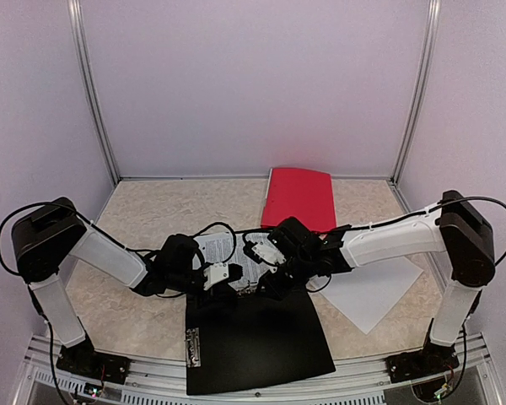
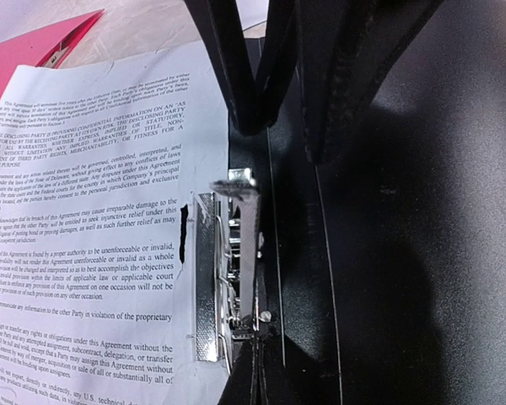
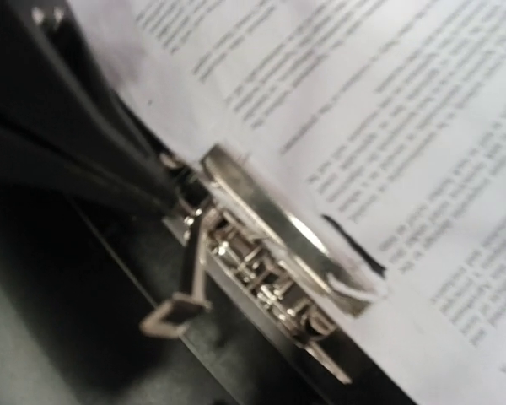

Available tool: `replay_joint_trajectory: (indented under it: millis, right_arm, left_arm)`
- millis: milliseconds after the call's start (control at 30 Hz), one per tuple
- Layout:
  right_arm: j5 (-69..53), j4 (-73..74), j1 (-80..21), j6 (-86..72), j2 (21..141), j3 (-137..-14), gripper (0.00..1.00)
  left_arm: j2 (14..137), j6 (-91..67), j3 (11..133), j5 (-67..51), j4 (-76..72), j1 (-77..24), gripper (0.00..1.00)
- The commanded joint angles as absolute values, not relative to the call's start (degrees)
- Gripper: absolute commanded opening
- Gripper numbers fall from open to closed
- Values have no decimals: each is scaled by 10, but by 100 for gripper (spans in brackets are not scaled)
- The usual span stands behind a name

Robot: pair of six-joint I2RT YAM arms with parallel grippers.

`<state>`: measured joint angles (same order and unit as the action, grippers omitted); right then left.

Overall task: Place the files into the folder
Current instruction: Clamp the file at the center of the board.

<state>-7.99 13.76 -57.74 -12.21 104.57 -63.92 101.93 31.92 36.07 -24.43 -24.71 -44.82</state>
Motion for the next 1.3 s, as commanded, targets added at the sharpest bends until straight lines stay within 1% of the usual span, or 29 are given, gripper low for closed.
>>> replay_joint_trajectory:
  millis: [0, 67, 100, 200, 367, 467, 667, 1000, 1033, 1067, 1267]
  right_arm:
    - [-48, 59, -578, -198, 1006, -607, 32]
    - [-52, 27, -578, -221, 1001, -594, 41]
    - [-59, 14, -578, -229, 1000, -590, 44]
    - [-65, 2, -584, -245, 1004, -589, 46]
    - [-61, -11, -593, -258, 1015, -601, 46]
    - [-60, -16, -593, -265, 1024, -608, 43]
    - [-42, 6, -594, -268, 1039, -621, 32]
    - [-47, 30, -596, -263, 1056, -643, 34]
    - [-44, 34, -596, -263, 1058, -644, 33]
    - [-41, 43, -597, -263, 1062, -646, 28]
    - [-37, 50, -597, -262, 1067, -652, 21]
  left_arm:
    - [1026, 315, 359, -210, -198, -444, 0]
    - [1026, 315, 359, -211, -198, -444, 0]
    - [1025, 315, 359, -210, -198, -444, 0]
    - [1024, 314, 359, -210, -198, -444, 0]
    - [1021, 314, 357, -209, -198, -444, 0]
    - [1020, 313, 357, -210, -199, -444, 0]
    - [1020, 314, 357, -210, -198, -443, 0]
    - [1020, 314, 357, -210, -198, -443, 0]
    - [1020, 314, 357, -210, -198, -443, 0]
    - [1019, 314, 357, -209, -198, -443, 0]
    - [1017, 314, 356, -210, -198, -443, 0]
